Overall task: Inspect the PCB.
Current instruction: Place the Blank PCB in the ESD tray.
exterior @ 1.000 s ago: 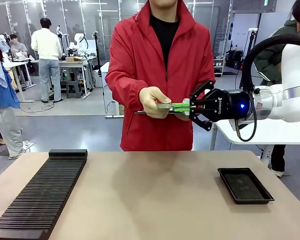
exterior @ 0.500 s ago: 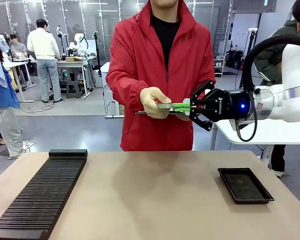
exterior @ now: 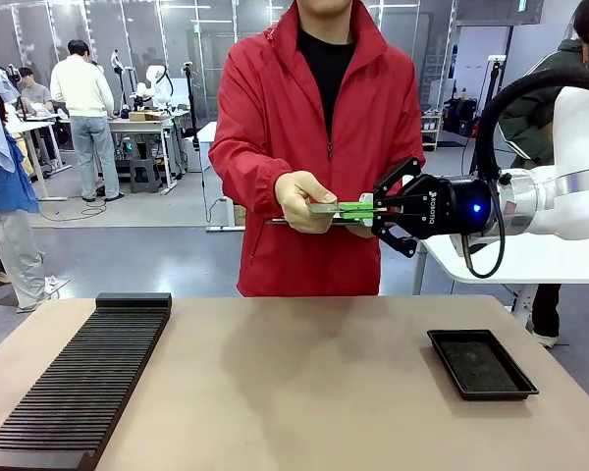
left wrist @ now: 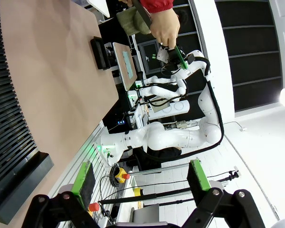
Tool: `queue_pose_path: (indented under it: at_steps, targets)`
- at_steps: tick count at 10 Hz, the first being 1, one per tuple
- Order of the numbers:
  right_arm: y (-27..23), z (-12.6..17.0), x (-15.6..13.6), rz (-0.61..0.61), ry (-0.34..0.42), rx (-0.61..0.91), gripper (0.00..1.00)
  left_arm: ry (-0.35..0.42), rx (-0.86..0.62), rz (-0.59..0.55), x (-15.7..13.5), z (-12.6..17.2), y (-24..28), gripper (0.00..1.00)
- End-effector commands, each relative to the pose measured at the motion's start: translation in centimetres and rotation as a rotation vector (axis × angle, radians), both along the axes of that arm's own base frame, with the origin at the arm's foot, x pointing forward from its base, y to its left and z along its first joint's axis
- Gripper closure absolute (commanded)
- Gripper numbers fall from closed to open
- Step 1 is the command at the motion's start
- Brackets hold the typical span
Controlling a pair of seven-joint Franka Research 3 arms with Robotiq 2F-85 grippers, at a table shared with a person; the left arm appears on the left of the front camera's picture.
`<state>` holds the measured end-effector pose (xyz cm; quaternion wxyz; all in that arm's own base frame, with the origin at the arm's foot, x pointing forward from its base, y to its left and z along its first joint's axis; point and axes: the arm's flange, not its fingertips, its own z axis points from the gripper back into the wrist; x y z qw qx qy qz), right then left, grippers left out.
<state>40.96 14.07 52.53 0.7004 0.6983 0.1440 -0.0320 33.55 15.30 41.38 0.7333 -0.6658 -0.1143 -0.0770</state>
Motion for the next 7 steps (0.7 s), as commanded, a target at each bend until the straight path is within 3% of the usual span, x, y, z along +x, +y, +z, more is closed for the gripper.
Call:
queue_pose_path:
  at_steps: [1, 7]
  targets:
    - [0.08, 0.02, 0.03, -0.002, -0.001, -0.002, 1.0, 0.002, -0.005, -0.008, -0.25, 0.01, 0.03, 0.0]
    - [0.08, 0.02, 0.03, -0.002, -0.001, -0.002, 1.0, 0.002, -0.005, -0.008, -0.25, 0.01, 0.03, 0.0]
